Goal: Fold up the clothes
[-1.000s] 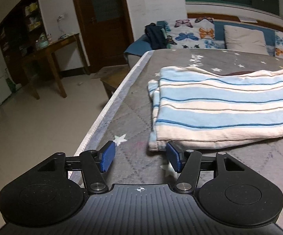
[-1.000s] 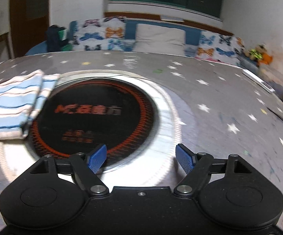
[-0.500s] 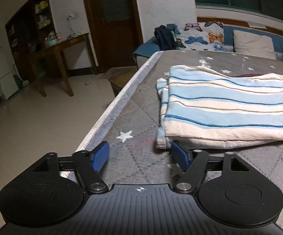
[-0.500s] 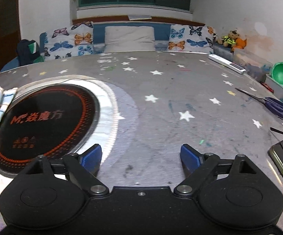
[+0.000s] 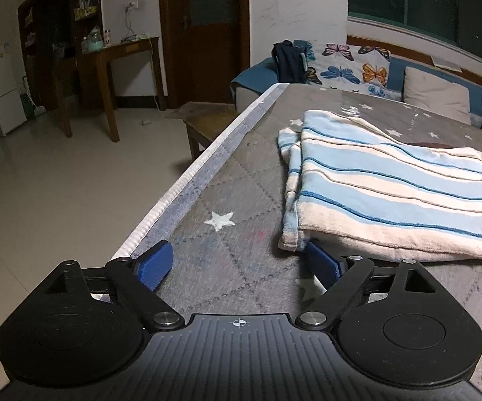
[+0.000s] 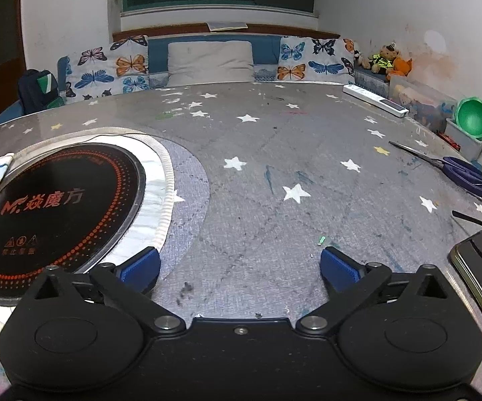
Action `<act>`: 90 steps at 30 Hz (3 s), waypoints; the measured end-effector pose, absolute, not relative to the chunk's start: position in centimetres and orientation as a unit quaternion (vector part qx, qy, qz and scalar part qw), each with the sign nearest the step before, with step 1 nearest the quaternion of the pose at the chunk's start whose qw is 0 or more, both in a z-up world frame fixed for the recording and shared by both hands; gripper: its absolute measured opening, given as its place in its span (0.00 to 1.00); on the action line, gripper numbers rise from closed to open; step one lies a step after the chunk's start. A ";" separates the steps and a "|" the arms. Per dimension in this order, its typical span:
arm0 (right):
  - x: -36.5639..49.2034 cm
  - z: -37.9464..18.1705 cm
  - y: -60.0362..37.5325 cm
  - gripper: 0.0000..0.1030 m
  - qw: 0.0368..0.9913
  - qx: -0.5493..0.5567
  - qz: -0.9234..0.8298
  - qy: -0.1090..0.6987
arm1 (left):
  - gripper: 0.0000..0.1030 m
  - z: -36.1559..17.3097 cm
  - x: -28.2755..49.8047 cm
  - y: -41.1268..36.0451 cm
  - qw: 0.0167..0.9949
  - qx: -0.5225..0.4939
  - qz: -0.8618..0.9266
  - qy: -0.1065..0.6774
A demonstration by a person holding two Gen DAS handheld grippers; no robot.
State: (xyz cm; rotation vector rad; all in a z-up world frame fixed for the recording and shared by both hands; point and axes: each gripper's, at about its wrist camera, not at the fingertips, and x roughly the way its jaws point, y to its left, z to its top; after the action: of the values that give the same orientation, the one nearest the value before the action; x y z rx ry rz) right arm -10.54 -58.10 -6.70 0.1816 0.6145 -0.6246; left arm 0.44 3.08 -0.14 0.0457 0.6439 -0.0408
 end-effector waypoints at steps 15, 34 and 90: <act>-10.4 -6.8 -58.0 1.00 0.902 0.087 -0.302 0.297 | 0.95 -0.2 0.5 3.3 0.946 0.015 -0.019 0.323; -10.4 -6.8 -58.1 1.00 0.902 0.089 -0.301 0.296 | 0.99 -0.3 0.8 3.5 0.945 0.012 -0.015 0.327; -10.5 -6.8 -58.1 1.00 0.902 0.091 -0.301 0.296 | 1.00 -0.4 0.7 3.4 0.945 0.012 -0.014 0.327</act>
State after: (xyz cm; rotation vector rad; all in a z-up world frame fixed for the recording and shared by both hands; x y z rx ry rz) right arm -10.53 -58.10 -6.77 0.1873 0.6120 -0.6219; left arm 0.73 3.39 -0.36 0.0248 0.6656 -0.0284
